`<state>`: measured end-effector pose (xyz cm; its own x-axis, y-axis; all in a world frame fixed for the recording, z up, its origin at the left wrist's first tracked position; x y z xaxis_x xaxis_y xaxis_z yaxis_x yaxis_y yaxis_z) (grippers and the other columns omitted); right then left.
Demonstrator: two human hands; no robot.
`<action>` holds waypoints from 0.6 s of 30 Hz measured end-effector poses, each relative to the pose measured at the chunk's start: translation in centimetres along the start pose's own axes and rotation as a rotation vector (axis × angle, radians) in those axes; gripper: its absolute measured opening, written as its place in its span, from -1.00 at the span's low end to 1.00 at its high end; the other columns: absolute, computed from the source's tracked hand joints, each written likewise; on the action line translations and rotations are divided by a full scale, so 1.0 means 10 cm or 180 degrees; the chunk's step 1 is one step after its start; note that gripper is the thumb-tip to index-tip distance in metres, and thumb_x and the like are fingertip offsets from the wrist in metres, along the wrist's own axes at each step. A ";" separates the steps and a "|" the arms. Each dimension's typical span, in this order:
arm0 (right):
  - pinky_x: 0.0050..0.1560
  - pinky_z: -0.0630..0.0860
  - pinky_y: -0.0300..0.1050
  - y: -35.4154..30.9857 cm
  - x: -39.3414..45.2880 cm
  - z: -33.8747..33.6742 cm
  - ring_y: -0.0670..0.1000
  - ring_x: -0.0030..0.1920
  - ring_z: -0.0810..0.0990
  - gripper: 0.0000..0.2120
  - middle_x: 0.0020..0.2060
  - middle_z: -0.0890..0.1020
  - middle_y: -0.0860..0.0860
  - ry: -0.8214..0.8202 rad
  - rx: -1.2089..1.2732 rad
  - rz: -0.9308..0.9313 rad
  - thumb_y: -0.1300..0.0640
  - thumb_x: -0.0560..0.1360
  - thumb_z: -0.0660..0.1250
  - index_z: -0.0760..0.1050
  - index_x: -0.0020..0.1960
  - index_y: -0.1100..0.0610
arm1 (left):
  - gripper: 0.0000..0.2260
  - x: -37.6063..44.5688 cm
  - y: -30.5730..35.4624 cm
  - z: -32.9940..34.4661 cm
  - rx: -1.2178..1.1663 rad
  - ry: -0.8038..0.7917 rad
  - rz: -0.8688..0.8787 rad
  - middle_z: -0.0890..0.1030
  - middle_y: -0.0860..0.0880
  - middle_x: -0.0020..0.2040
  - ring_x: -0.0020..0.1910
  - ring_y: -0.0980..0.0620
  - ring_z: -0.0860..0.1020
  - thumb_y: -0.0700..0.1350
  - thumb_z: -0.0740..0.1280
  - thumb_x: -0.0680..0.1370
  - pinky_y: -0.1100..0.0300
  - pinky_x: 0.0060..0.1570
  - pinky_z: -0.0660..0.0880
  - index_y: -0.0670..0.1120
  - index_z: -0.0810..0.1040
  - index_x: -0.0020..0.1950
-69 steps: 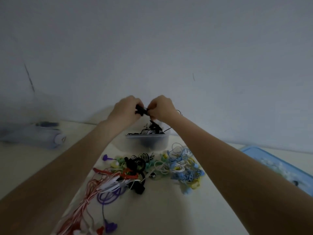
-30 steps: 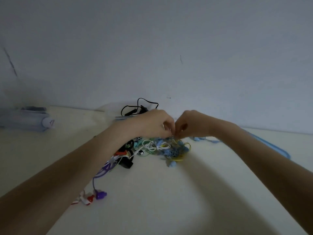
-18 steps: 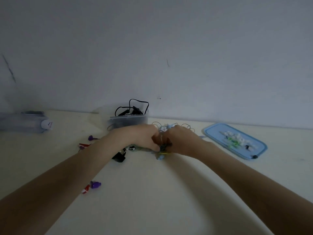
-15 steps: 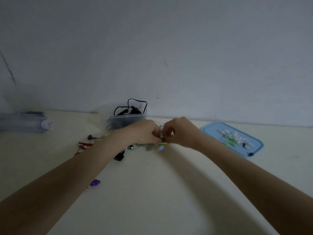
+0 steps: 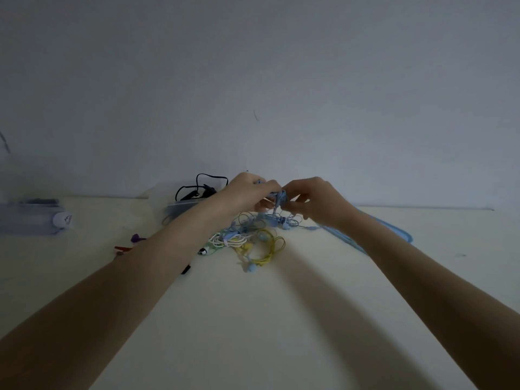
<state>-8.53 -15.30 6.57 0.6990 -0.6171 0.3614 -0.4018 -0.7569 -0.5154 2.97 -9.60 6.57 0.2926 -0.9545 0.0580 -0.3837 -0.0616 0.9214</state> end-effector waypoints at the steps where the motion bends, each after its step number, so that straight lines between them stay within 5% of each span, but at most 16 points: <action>1: -0.37 0.40 -0.44 0.06 -0.02 -0.05 -0.19 -0.41 0.50 -0.87 -0.27 0.63 -0.04 -0.0047 0.0203 0.0141 0.25 0.46 0.37 0.61 0.00 0.19 | -0.84 -0.01 0.00 0.07 -0.0307 -0.0079 -0.0083 0.58 -0.08 -0.19 -0.29 0.07 0.56 -0.12 0.31 0.54 0.29 -0.25 0.54 -0.22 0.56 -0.06; 5: -0.40 0.43 -0.31 0.32 -0.21 -0.20 -0.06 -0.39 0.50 -0.93 -0.28 0.64 0.07 -0.0340 0.0943 0.0634 0.26 0.49 0.33 0.60 -0.10 0.22 | -0.82 -0.02 -0.02 0.40 -0.0950 -0.0511 -0.0248 0.61 -0.09 -0.13 -0.22 0.05 0.58 -0.15 0.34 0.53 0.29 -0.18 0.57 -0.21 0.53 0.07; 8: -0.40 0.40 -0.32 0.47 -0.35 -0.26 -0.13 -0.44 0.47 -0.87 -0.33 0.66 0.02 -0.0481 0.1280 0.0803 0.25 0.51 0.30 0.59 -0.18 0.23 | -0.86 0.00 -0.14 0.69 -0.0916 -0.0791 -0.0264 0.64 -0.08 -0.15 -0.28 0.11 0.61 -0.22 0.37 0.49 0.34 -0.32 0.50 -0.17 0.51 0.04; 13: -0.53 0.29 -0.35 0.80 -0.57 -0.28 -0.17 -0.63 0.36 -0.81 -0.42 0.62 0.01 -0.0587 0.0634 0.1388 0.28 0.50 0.29 0.55 -0.28 0.21 | -0.93 0.14 -0.37 1.03 -0.0494 -0.0623 -0.0446 0.62 -0.02 -0.31 -0.43 0.19 0.57 -0.21 0.34 0.52 0.41 -0.52 0.34 -0.11 0.51 -0.16; 16: -0.46 0.34 -0.31 0.94 -0.62 -0.20 -0.09 -0.51 0.43 -0.82 -0.34 0.62 0.06 -0.0925 -0.0140 0.1499 0.17 0.49 0.30 0.57 -0.26 0.17 | -0.83 0.18 -0.39 1.08 0.0042 -0.0541 -0.0342 0.56 -0.01 -0.48 -0.59 0.20 0.50 -0.28 0.32 0.52 0.41 -0.62 0.26 -0.15 0.47 -0.28; 18: -0.45 0.37 -0.31 1.00 -0.57 -0.30 -0.05 -0.50 0.44 -0.84 -0.44 0.57 0.02 -0.0672 -0.0535 0.1469 0.14 0.48 0.32 0.59 -0.25 0.15 | -0.81 0.21 -0.43 1.10 0.0417 -0.0512 -0.0292 0.55 -0.04 -0.51 -0.54 0.10 0.51 -0.29 0.34 0.49 0.38 -0.59 0.22 -0.12 0.47 -0.31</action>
<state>-18.25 -20.00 1.71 0.5240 -0.8504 -0.0466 -0.7728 -0.4517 -0.4458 -4.36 -14.54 -1.52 0.1922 -0.9767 -0.0955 -0.4753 -0.1778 0.8617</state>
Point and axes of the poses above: each hand's wrist, its own x-axis towards the middle knuckle, its own z-axis out of the palm, y = z × x, the point moved 6 cm from there along x, towards the middle knuckle
